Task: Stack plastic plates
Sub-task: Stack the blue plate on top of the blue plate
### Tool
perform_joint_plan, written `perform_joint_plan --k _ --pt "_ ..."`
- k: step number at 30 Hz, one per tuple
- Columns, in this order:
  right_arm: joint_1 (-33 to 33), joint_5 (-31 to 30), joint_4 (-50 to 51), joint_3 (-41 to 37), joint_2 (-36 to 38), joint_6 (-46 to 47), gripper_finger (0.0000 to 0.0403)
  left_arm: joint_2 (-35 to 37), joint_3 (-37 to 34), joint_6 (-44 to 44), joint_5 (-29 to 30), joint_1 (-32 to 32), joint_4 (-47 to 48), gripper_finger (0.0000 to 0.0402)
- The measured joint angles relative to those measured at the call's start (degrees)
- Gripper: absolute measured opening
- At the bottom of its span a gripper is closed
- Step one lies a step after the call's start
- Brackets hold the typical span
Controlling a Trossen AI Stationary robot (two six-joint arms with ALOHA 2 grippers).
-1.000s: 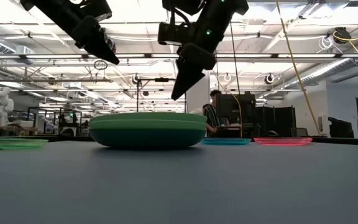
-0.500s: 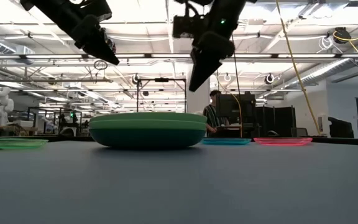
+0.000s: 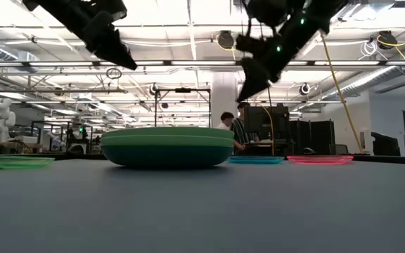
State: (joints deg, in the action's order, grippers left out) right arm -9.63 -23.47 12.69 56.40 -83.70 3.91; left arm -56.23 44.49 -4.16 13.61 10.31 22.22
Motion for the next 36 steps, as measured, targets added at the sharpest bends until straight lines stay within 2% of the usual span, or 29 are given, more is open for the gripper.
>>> perform_joint_plan --k 2,4,6,8,13,17,20,36 --pt "-2.9 2.1 3.9 -0.1 0.1 3.7 0.0003 0.0 0.0 -0.6 0.0 0.1 -0.8 0.0081" --pt "-5.3 8.4 7.9 0.2 0.0 4.6 0.0004 0.0 0.0 -1.3 0.0 0.1 -2.0 0.0081" --pt "-6.5 13.0 9.6 0.3 -0.2 2.2 0.0008 0.0 0.0 -1.8 0.0 0.1 -3.1 0.0081" --pt "-7.2 14.4 11.9 0.4 -0.3 -2.1 0.0020 0.0 0.0 -2.6 0.0 0.1 -3.5 0.0081" --pt "-7.7 14.4 16.5 0.4 -0.6 -16.1 0.0083 0.0 0.0 -3.7 0.0 0.1 -4.0 0.0081" --pt "-8.3 14.6 16.7 0.4 -1.2 -20.5 0.0137 0.0 0.0 -4.5 0.0 0.1 -4.0 0.0081" --pt "-9.5 14.6 16.5 0.4 -2.7 -21.5 0.0159 0.0 0.0 -4.6 0.0 0.1 -4.1 0.0081" --pt "-14.7 15.0 12.9 0.4 -13.0 -24.9 0.0160 0.0 0.0 -4.6 0.0 0.1 -4.1 0.0081"
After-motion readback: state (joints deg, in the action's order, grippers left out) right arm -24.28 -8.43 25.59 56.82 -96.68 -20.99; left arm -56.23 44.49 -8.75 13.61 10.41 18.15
